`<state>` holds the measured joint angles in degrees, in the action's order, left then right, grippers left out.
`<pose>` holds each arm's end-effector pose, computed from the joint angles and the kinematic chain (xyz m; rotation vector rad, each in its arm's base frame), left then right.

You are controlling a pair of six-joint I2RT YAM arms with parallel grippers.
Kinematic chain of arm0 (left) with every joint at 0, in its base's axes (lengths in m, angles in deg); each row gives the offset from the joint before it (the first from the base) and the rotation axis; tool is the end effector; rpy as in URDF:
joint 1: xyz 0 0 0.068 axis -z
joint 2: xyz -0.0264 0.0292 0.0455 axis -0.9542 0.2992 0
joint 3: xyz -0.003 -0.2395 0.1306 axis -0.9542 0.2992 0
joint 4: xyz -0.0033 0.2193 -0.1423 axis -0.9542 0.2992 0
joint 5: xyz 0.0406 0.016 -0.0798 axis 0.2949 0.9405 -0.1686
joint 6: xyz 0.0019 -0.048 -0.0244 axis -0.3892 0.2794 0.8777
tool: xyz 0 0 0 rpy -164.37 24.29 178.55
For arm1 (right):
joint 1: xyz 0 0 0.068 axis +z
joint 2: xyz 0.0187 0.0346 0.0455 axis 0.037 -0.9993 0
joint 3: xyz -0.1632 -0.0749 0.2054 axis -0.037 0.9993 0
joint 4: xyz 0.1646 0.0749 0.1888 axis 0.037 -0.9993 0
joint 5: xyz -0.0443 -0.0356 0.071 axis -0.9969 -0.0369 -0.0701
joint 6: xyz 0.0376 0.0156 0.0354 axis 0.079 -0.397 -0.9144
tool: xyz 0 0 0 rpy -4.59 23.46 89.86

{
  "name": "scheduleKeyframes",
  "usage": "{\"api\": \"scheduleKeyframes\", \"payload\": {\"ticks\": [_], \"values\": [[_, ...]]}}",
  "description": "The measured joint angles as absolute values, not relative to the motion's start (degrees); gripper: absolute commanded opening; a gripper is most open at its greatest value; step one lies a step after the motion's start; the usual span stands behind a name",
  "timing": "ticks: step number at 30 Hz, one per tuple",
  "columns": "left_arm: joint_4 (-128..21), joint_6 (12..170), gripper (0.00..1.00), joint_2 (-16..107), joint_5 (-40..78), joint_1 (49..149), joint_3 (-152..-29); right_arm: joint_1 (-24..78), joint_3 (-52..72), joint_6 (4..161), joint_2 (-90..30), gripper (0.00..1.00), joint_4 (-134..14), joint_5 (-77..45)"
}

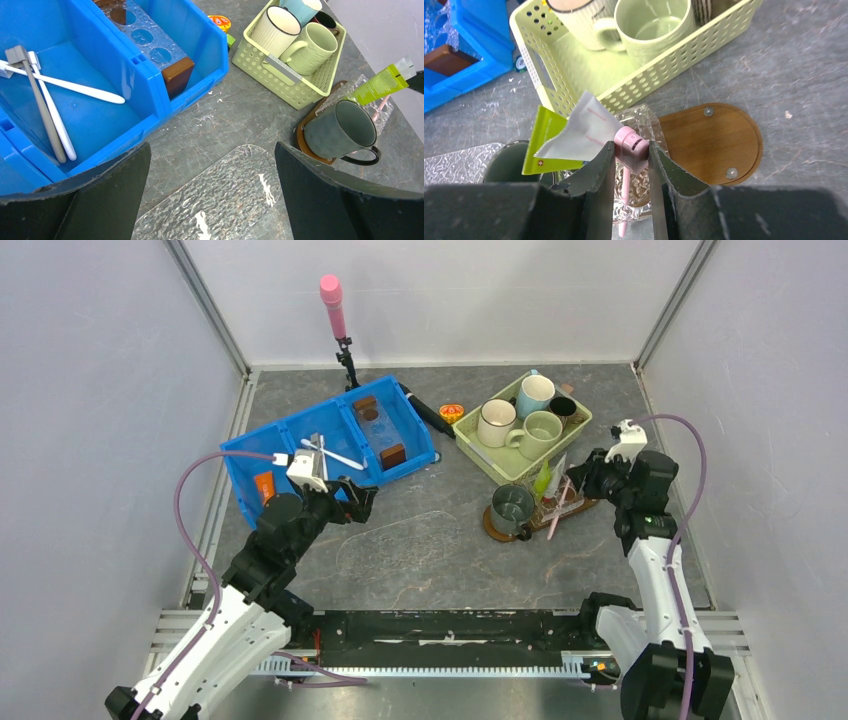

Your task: Prepare toiletry sets of a toothbrush and toothpaste on the tray

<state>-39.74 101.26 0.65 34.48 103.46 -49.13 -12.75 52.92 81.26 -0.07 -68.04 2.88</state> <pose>0.1257 -0.0699 0.2865 0.0521 1.8014 -0.5442 0.1996 -0.0215 0.2511 0.0444 2.0167 0.4438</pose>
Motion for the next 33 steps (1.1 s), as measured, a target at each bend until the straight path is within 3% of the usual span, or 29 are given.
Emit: {"api": "scheduleKeyframes", "payload": {"ticks": [14, 33], "values": [[-39.76, 101.26, 1.00, 0.54, 34.48, 103.46, -49.11, -12.75, 52.37, 79.34, 8.13, 0.12, -63.60, -3.33], [-39.74, 101.22, 1.00, 0.56, 34.48, 103.46, -48.98, -12.75, 66.14, 74.51, 17.16, 0.09, -48.98, -7.06]]}}
